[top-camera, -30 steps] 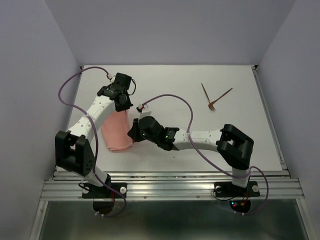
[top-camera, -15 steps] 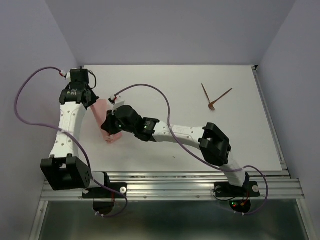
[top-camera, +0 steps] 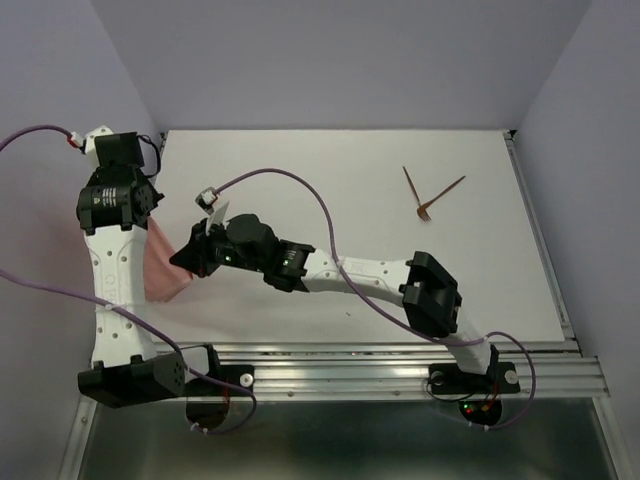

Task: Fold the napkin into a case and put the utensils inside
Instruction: Turn over the upper triangle folded napkin at the center of the board.

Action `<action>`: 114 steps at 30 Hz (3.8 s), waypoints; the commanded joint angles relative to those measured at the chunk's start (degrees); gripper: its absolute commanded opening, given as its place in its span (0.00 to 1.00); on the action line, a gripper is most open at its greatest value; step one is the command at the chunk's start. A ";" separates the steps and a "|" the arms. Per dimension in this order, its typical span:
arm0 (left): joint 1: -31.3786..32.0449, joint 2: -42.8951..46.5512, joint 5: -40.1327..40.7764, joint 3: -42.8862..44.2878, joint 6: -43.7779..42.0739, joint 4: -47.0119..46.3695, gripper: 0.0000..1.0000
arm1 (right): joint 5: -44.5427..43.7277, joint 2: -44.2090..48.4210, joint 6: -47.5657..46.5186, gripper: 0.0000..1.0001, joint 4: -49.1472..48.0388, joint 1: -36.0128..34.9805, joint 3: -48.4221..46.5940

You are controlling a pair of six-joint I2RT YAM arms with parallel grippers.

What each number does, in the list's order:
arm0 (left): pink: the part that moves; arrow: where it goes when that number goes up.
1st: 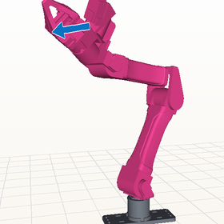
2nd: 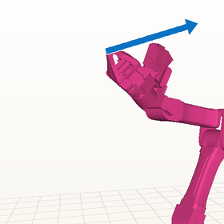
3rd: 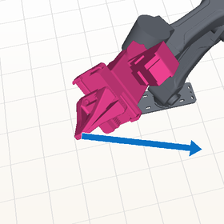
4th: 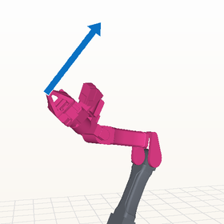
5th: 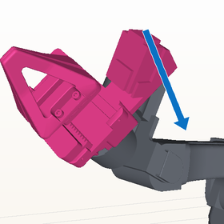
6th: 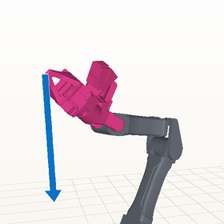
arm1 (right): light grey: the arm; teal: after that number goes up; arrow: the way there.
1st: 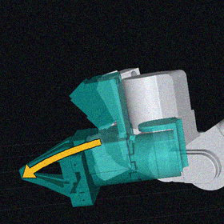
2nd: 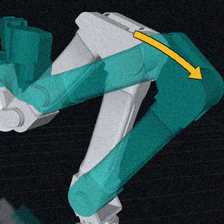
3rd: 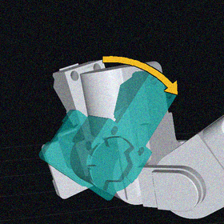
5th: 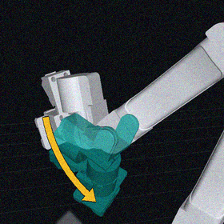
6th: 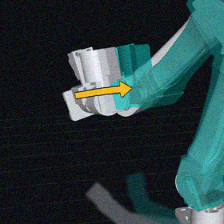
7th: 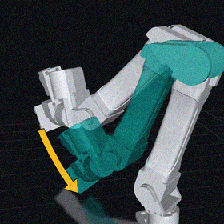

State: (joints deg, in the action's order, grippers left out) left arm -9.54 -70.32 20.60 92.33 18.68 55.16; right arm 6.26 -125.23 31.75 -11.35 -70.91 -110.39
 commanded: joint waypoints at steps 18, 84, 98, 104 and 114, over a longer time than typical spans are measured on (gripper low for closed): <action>30.63 -25.46 4.37 -9.98 6.90 -39.16 0.00 | -1.76 21.95 14.31 0.01 -2.09 5.61 51.94; 44.96 -36.99 1.28 -1.45 7.60 -38.11 0.55 | -13.56 31.62 11.41 0.01 -6.84 13.08 80.24; 44.26 -34.97 0.67 -4.79 7.95 -38.02 0.55 | -13.12 39.53 11.23 0.01 -8.68 19.49 89.90; 43.73 -34.35 0.41 -5.58 7.95 -37.58 0.55 | -13.47 42.87 12.46 0.01 -8.95 21.61 93.07; 42.85 -32.16 0.58 -7.34 8.04 -36.61 0.55 | -14.61 48.14 14.57 0.43 -8.86 22.14 97.03</action>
State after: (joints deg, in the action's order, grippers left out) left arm 33.65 -107.39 19.94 86.11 26.87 17.87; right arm -6.00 -77.45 46.74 -27.49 -49.12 -16.01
